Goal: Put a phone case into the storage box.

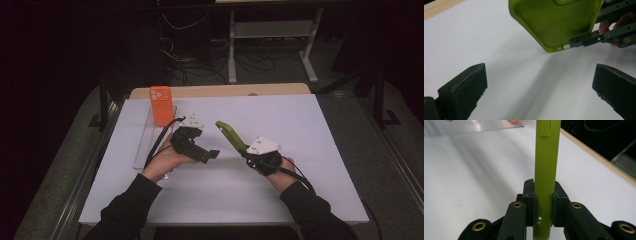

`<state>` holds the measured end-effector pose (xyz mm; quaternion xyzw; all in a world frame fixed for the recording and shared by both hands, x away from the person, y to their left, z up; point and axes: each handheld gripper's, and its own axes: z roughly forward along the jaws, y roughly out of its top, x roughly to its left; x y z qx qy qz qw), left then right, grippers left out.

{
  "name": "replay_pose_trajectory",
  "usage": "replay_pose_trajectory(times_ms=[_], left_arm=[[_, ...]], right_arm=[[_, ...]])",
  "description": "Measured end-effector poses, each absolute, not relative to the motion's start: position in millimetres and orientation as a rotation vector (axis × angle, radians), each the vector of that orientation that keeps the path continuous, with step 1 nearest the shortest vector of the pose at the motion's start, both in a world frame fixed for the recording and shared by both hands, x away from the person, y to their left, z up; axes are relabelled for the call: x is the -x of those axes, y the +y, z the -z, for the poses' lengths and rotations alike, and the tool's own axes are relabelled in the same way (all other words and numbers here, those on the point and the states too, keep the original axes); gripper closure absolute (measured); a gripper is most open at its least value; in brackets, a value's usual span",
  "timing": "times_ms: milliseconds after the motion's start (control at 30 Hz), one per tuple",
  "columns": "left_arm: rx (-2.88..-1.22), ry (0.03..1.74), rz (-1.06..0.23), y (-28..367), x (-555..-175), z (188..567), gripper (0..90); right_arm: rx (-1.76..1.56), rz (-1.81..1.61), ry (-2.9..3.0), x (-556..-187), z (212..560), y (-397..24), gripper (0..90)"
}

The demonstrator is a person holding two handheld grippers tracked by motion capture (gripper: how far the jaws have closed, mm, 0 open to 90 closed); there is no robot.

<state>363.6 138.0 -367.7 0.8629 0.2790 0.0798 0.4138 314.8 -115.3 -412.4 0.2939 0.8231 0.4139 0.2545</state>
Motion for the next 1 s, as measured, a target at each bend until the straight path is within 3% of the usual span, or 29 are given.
replay_pose_trajectory(times_ms=[367, 1000], left_arm=[[-2.151, 0.703, -0.205, 135.0, -365.0, 367.8, 0.0], [-1.965, 0.720, -0.153, 116.3, -380.4, 357.4, 0.0]], right_arm=[[-1.038, -1.351, 2.247, -326.3, 413.6, -125.8, 75.7], [-1.073, -1.462, 2.221, -324.4, 409.3, -109.9, 75.7]])
